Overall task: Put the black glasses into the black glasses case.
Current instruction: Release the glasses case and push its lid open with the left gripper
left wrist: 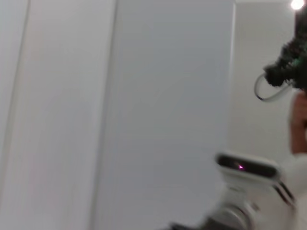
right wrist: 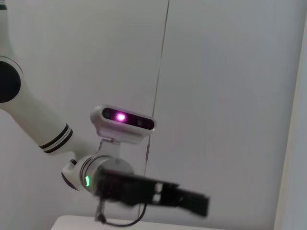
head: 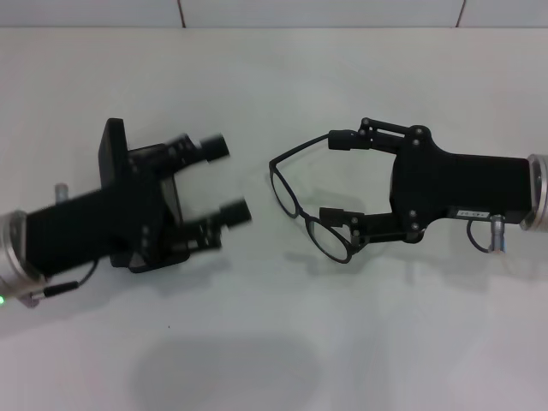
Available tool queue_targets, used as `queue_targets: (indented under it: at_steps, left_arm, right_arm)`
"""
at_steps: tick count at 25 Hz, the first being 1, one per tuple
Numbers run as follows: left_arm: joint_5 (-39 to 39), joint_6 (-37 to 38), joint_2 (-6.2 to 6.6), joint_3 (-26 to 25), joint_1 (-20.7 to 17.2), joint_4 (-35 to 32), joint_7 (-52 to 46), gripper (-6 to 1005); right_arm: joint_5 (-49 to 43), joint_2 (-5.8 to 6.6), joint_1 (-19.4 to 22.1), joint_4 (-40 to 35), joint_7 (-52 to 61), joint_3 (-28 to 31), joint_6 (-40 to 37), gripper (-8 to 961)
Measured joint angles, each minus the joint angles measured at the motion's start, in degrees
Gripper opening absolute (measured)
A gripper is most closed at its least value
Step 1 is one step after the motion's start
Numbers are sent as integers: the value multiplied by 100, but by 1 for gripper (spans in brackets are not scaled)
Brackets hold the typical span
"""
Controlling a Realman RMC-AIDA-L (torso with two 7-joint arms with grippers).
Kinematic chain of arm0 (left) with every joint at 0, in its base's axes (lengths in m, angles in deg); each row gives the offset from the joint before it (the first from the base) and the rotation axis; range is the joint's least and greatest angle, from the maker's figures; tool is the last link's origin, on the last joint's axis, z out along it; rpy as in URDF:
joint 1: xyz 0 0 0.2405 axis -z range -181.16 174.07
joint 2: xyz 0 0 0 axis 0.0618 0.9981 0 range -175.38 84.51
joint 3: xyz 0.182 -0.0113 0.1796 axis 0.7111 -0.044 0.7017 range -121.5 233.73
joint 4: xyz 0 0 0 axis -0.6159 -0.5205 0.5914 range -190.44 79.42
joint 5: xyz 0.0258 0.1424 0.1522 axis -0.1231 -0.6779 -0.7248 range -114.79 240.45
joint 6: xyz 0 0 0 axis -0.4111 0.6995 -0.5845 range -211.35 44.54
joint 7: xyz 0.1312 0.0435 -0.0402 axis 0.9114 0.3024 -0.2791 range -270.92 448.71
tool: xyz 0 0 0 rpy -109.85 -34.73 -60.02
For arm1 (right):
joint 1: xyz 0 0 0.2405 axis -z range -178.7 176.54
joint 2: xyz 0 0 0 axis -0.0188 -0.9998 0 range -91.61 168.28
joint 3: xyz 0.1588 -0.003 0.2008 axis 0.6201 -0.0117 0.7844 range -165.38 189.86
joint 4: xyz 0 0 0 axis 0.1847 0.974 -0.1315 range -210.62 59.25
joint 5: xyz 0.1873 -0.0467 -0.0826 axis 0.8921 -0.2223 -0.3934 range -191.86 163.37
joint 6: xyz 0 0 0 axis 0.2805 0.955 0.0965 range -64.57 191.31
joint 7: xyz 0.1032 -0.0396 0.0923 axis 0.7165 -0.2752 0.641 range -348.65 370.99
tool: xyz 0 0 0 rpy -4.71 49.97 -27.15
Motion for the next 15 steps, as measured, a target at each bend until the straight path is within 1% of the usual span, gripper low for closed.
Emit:
queue_targets:
  at_steps: [2,4,5,6,7,8,9,11,12,13,14,15]
  left_arm:
    - [27,-139,-8,-454,7,-131,-587,866]
    - [-45,-349,61,-778,37,-397,-1285,866]
    - [-112,-549,136,-906,64,-616,-1863,865]
    - [-262,-837,240,-972,86,-905,-2589,865]
    - [-493,-1105,310,-985,101,-1224,-3275,865]
    - [-723,-1313,355,-998,106,-1512,-3826,864]
    - [-1151,-1539,374,-1009,86,-1987,-4489,864]
    - [-1816,-1703,331,-1088,4,-2732,-5285,863]
    - [-2248,-1766,277,-1157,-45,-3211,-5732,863]
    - [-2248,-1766,277,-1157,-45,-3211,-5732,862]
    - [-3391,-1837,89,-1315,-131,-4360,-6763,862]
    - [-3701,-1840,25,-1337,-142,-4671,-6995,862]
  right_arm:
    - [0,1,16,0,0,0,11,838]
    - [1,10,37,0,0,0,17,838]
    - [3,16,44,0,0,0,19,838]
    - [4,21,49,0,0,0,21,838]
    - [6,30,49,0,1,0,21,838]
    - [6,36,54,0,1,0,22,838]
    - [7,43,61,0,2,3,23,838]
    - [7,49,77,17,1,57,27,838]
    - [7,51,83,29,1,94,29,838]
    - [6,52,94,39,1,122,30,838]
    - [6,55,111,44,1,156,31,838]
    - [5,57,127,43,1,178,32,838]
